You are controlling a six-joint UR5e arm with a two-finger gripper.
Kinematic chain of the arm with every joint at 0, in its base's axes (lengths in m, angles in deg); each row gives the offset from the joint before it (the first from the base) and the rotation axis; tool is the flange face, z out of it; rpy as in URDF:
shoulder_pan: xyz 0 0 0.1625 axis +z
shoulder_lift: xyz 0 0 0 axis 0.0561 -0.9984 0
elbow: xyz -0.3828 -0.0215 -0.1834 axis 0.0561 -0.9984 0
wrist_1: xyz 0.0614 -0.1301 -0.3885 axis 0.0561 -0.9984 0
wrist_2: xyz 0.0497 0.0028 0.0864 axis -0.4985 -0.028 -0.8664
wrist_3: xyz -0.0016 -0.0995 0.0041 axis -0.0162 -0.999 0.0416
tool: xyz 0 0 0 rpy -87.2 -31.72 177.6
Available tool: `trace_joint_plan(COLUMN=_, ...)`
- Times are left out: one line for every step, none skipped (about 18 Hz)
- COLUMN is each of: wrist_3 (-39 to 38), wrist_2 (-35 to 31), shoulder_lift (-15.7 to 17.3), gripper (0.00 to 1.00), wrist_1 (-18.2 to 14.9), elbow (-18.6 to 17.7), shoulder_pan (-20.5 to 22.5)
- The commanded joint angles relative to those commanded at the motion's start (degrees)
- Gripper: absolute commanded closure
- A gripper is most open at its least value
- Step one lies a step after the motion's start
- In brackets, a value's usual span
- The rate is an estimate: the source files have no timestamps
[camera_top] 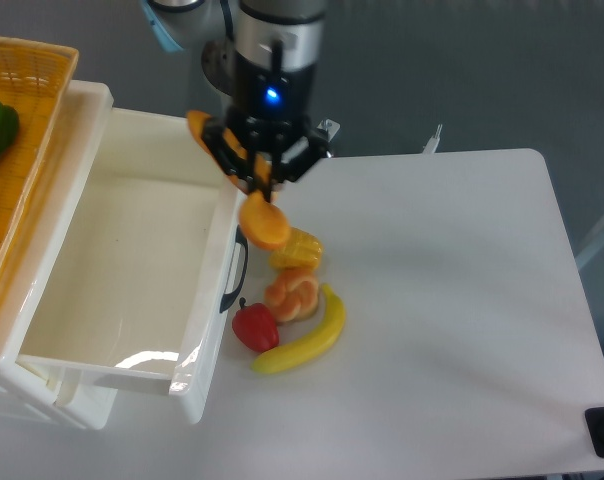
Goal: Place the long bread in the upper white drawer
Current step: 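Lower the bread vertically into the drawer beside its handle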
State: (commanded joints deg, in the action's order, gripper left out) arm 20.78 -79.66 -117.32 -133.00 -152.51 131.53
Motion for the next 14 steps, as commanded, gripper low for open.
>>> trace_joint_plan(wrist_3=0.0, wrist_2=-0.1, shoulder_lift=0.0, gripper=0.95, wrist_1=0.0, elbow=-0.3, shoulder_pan=-0.4)
trace_joint_plan(wrist_3=0.0, wrist_2=-0.1, shoulder_lift=-0.3, gripper=0.94, wrist_1=0.2, elbow=-0.9, shoulder_pan=-0.6)
trace_joint_plan(wrist_3=0.0, wrist_2=-0.1, shoulder_lift=-0.7, gripper=0.93, wrist_1=0.3, elbow=-1.4, shoulder_pan=-1.4)
trace_joint_plan(wrist_3=0.4, wrist_2=-0.2, shoulder_lift=-1.7, gripper=0.92, wrist_1=0.5, elbow=-1.8, shoulder_pan=-2.1)
trace_joint_plan(wrist_3=0.5, wrist_2=-0.3, shoulder_lift=-2.7, gripper=0.91, wrist_1=1.3, elbow=-1.9, shoulder_pan=-2.6)
trace_joint_plan(wrist_3=0.6, wrist_2=-0.3, shoulder_lift=-3.6, gripper=0.9, wrist_1=1.8, elbow=-1.9, shoulder_pan=-3.0)
trace_joint_plan(wrist_3=0.8, wrist_2=-0.3, shoulder_lift=-4.4, gripper=0.9, wrist_1=2.3, elbow=-1.9, shoulder_pan=-3.3)
trace_joint_plan(wrist_3=0.8, wrist_2=-0.3, shoulder_lift=-5.1, gripper=0.89, wrist_1=3.1, elbow=-1.9, shoulder_pan=-3.6)
trace_joint_plan(wrist_3=0.8, wrist_2=-0.3, shoulder_lift=-5.5, gripper=0.87, wrist_1=3.9, elbow=-1.9, shoulder_pan=-4.0)
trace_joint_plan(wrist_3=0.8, wrist_2=-0.4, shoulder_lift=-5.9, gripper=0.83, wrist_1=4.5, elbow=-1.9, shoulder_pan=-4.3)
trace_joint_plan(wrist_3=0.8, wrist_2=-0.4, shoulder_lift=-6.2, gripper=0.79, wrist_1=4.7, elbow=-1.9, shoulder_pan=-4.7)
trace_joint_plan(wrist_3=0.8, wrist_2=-0.4, shoulder_lift=-6.4, gripper=0.73, wrist_1=4.7, elbow=-1.8, shoulder_pan=-5.2)
trace_joint_plan(wrist_3=0.9, wrist_2=-0.4, shoulder_lift=-6.8, gripper=0.6, wrist_1=4.9, elbow=-1.9, shoulder_pan=-5.5)
trace_joint_plan(wrist_3=0.9, wrist_2=-0.6, shoulder_lift=-7.1, gripper=0.49, wrist_1=4.8, elbow=-2.0, shoulder_pan=-5.9)
